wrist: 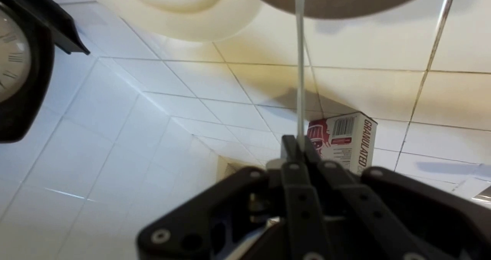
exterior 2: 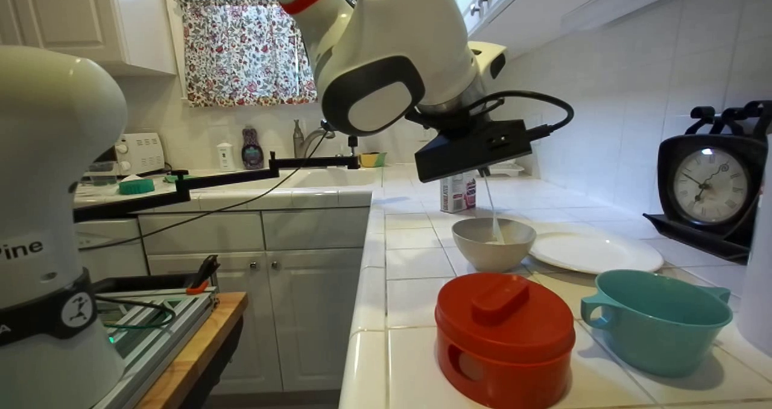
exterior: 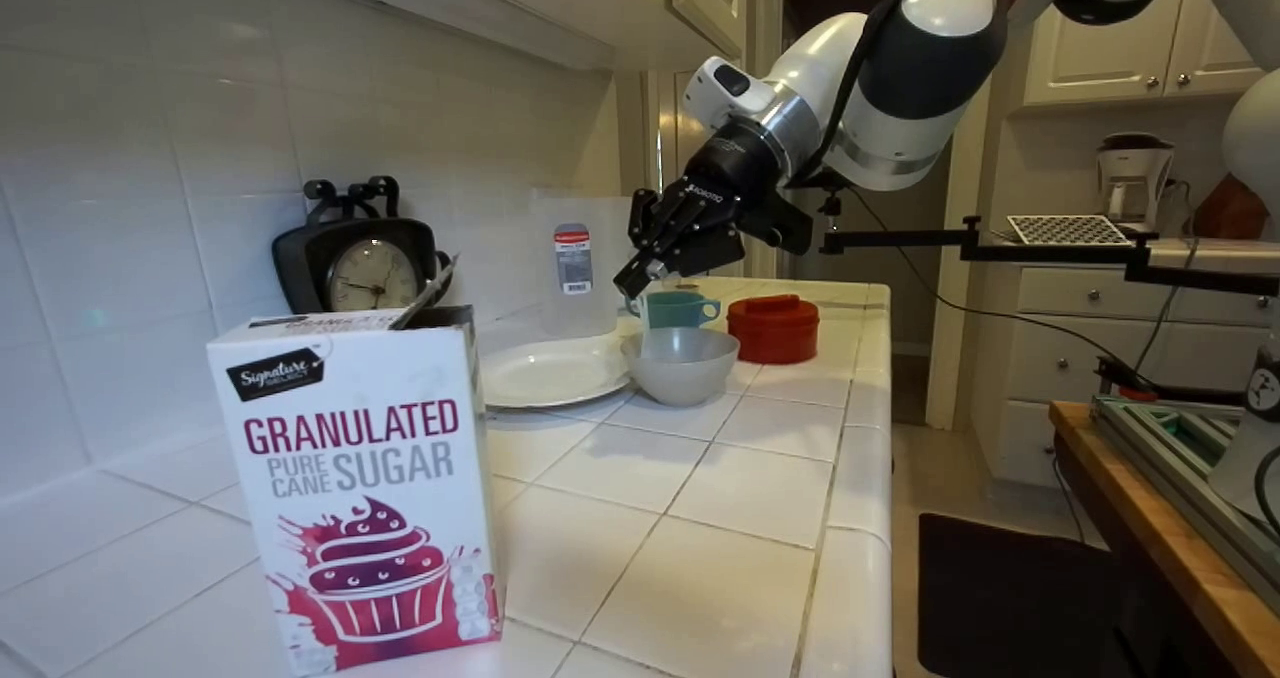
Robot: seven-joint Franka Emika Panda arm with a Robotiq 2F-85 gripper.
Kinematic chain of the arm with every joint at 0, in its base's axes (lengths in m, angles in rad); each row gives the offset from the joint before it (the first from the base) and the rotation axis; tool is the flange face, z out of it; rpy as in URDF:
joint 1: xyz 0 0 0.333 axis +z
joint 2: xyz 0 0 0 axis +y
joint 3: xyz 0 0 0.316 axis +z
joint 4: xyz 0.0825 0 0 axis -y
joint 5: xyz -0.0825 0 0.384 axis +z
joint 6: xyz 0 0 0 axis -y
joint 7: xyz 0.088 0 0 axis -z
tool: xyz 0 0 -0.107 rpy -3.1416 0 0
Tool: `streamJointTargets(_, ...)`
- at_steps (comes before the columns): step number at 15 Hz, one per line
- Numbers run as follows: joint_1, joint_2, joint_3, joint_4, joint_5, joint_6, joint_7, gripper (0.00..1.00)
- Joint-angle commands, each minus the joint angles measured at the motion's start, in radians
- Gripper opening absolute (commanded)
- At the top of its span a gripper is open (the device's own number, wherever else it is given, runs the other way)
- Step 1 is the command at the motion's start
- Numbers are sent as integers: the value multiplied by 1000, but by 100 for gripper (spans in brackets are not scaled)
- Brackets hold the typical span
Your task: Use the spoon in the blue bowl to stir the contents in the grey bowl then place the spoon back
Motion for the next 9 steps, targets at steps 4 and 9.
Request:
streamJointTargets(4,-84,16,55,-27,-36,-83,60,1)
streamJointTargets(9,-91,36,21,-8,-33,-88,55,1)
